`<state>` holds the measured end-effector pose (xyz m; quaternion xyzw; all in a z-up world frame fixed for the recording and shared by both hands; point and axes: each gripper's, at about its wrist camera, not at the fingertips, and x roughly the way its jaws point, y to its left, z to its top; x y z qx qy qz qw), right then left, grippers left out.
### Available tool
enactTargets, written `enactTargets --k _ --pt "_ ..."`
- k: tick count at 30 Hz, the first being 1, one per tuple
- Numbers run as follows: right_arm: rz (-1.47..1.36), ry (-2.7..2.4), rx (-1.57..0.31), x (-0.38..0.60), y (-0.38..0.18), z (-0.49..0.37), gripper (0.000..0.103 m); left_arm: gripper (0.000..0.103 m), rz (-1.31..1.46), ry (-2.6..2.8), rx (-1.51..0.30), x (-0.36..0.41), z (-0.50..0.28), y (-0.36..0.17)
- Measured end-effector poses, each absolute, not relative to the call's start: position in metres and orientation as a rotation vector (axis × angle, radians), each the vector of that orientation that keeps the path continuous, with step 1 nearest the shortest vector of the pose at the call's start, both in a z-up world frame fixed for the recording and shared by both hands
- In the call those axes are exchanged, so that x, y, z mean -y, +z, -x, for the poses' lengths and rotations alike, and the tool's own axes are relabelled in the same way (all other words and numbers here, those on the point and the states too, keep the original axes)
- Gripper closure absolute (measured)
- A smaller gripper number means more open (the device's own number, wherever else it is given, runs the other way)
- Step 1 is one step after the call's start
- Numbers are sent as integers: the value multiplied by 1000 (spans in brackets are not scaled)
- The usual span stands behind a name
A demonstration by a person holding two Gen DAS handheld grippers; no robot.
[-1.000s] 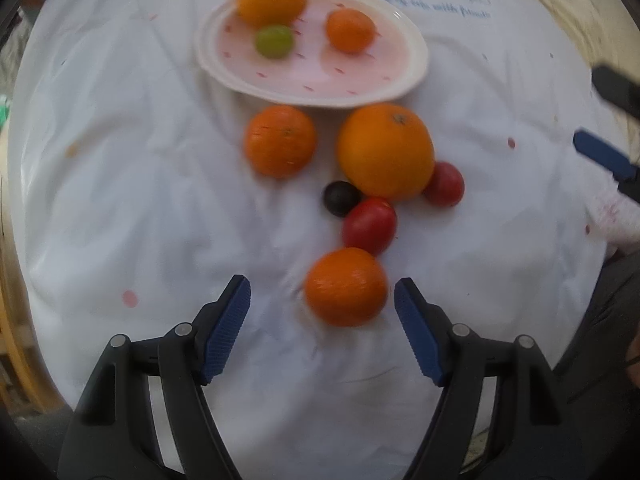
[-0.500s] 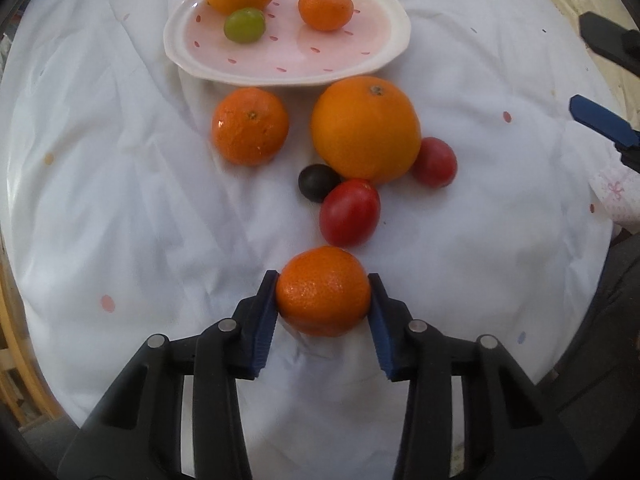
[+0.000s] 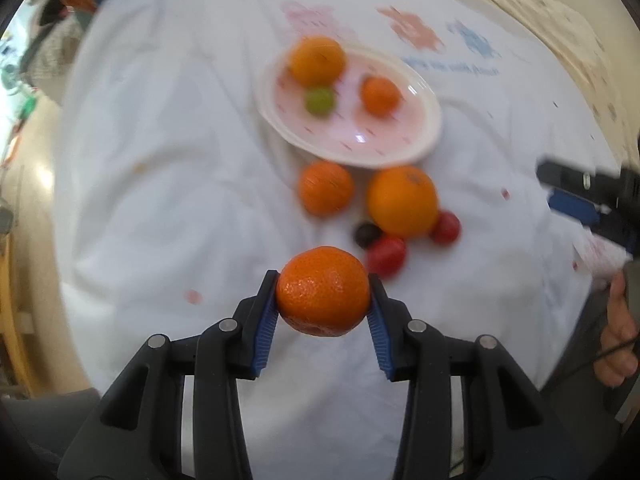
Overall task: Organize fruits
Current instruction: 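Grasp a mandarin from the remaining fruit with the left gripper and lift, then hold the mandarin in the left gripper while the right gripper grasps a red tomato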
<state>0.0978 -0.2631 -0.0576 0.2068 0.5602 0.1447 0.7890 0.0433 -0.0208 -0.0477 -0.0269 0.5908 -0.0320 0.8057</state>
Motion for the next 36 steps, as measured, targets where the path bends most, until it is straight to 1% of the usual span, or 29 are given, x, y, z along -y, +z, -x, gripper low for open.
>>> enactTargets --k 4,11,15,16,18,20,26,30,34,36 --pt "-369 303 -1249 259 -63 -98 16 66 91 -13 -1242 6 -49 -41" --pt "-205 357 -1288 251 -65 -105 17 65 219 88 -1297 -26 -64 -53" --pt "-126 404 -1310 245 -68 -114 18 65 248 118 -1300 -35 -71 -56" --pt "-107 422 -1320 243 -69 -117 20 65 248 121 -1299 -36 -72 -56" --pt "-32 454 -1331 236 -73 -119 21 65 259 128 -1302 -38 -76 -58" --pt "85 501 -1365 221 -83 -118 28 65 308 123 -1314 -42 -79 -59" --pt "286 556 -1390 182 -105 -108 30 65 306 107 -1300 -39 -83 -52" --pt "382 601 -1353 160 -111 -106 32 65 246 134 -1302 -35 -86 -52" --pt "389 607 -1350 150 -116 -111 43 65 233 159 -1313 -39 -87 -56" --pt "415 591 -1350 146 -119 -113 45 65 232 153 -1317 -38 -87 -57"
